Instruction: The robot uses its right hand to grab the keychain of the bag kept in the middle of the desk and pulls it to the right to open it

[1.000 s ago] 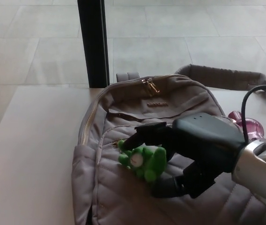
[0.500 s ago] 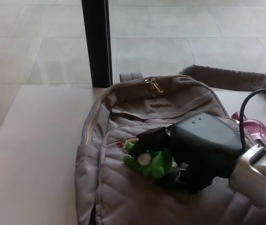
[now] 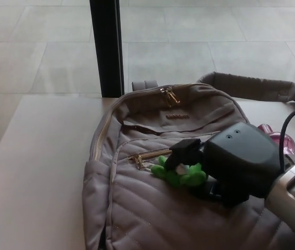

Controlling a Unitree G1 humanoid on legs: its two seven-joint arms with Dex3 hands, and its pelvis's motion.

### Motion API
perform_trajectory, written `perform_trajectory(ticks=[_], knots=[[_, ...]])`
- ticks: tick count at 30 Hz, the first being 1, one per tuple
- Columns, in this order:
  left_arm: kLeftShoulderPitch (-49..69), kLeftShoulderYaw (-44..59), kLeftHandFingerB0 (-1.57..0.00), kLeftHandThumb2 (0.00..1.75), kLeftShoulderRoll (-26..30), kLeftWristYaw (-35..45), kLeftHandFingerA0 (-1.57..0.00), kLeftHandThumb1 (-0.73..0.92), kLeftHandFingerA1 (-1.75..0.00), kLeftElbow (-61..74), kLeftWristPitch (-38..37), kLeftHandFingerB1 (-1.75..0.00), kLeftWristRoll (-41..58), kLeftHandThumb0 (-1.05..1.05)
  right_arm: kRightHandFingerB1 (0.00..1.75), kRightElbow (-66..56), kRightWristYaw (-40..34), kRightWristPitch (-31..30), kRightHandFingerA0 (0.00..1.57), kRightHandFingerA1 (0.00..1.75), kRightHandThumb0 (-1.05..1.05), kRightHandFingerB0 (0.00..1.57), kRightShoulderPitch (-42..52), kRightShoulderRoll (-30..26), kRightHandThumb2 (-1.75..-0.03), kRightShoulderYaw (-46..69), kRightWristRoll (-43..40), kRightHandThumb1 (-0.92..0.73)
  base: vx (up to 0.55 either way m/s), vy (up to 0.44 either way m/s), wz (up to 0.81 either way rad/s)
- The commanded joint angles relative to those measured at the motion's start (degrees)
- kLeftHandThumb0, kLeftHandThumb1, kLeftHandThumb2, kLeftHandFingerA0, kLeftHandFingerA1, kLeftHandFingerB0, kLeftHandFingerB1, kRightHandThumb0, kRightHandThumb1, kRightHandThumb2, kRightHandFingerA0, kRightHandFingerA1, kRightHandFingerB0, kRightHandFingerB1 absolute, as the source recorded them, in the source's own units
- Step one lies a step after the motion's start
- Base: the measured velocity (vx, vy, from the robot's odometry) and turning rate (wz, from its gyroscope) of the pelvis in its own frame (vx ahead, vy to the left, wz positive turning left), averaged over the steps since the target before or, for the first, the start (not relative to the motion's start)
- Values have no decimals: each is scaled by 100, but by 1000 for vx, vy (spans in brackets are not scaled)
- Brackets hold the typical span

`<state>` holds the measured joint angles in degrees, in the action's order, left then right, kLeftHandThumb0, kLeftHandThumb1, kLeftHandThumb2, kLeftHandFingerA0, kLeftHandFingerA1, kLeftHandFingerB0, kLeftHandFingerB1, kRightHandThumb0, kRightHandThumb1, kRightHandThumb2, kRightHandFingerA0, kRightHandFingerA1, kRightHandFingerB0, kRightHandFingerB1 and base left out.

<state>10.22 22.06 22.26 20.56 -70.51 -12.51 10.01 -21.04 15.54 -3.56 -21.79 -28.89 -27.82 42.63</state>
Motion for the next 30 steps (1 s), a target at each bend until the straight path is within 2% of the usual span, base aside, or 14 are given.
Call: perform_trajectory(ticks=[1,3,4,11,12,13,14,15,16,22,26,27,29,30], knots=[[33,51,-32,66,57,71,-48,88,-47,-23,-141,-36,73,-67,97,260,-462,451,127,138,-40,88,343,279,-111,229,-187,-52,0,0,0],[49,10,-31,67,60,80,-46,90,-46,-38,-197,-35,23,-68,103,300,-523,591,127,138,-40,90,375,353,-114,289,-162,-51,0,0,0],[39,73,-28,67,55,175,-42,88,-48,-38,-89,-34,111,-70,142,326,-585,678,110,175,-33,90,388,391,-121,313,-211,-41,0,0,0],[70,146,-28,67,28,347,-41,90,-50,99,69,-35,173,-68,149,446,-738,1121,108,175,-35,91,434,505,-107,522,-370,-55,0,0,0],[62,134,-31,67,31,297,-45,89,-51,67,44,-35,146,-70,171,452,-729,1138,109,175,-35,81,437,509,-102,543,-379,-56,0,0,0],[53,138,-33,66,27,262,-47,88,-52,47,42,-35,142,-71,175,437,-675,1119,108,175,-37,81,439,507,-106,563,-385,-55,0,0,0],[41,162,-32,66,19,249,-46,88,-52,47,69,-36,169,-69,175,429,-638,1139,107,175,-38,83,433,493,-109,594,-395,-53,0,0,0],[32,186,-31,66,24,309,-43,88,-53,46,114,-36,205,-69,154,455,-688,1220,125,175,-30,97,428,487,-112,615,-400,-47,0,0,0],[21,223,-31,66,34,407,-42,87,-53,37,189,-36,257,-71,175,487,-743,1323,107,175,-34,81,419,473,-114,643,-409,-48,0,0,0],[117,259,-30,66,-1,455,-43,88,-51,129,140,-36,300,-73,175,471,-581,1368,106,175,-33,82,399,426,-115,749,-416,-44,0,0,0],[97,263,-29,67,2,460,-42,90,-49,121,195,-35,327,-74,165,501,-645,1667,98,175,-33,70,307,232,-95,1014,-531,-59,0,0,0],[107,255,-30,67,22,449,-42,90,-49,125,179,-35,316,-74,140,565,-790,1834,99,175,-33,81,266,182,-98,1078,-477,-59,0,0,0],[105,297,-29,67,18,546,-41,91,-51,119,206,-35,382,-75,135,561,-758,1873,100,175,-34,82,249,158,-96,1163,-504,-62,0,0,0],[111,258,-28,68,22,522,-41,92,-50,98,135,-35,330,-77,113,622,-800,2001,106,175,-30,79,217,127,-100,1247,-587,-67,0,0,0]])
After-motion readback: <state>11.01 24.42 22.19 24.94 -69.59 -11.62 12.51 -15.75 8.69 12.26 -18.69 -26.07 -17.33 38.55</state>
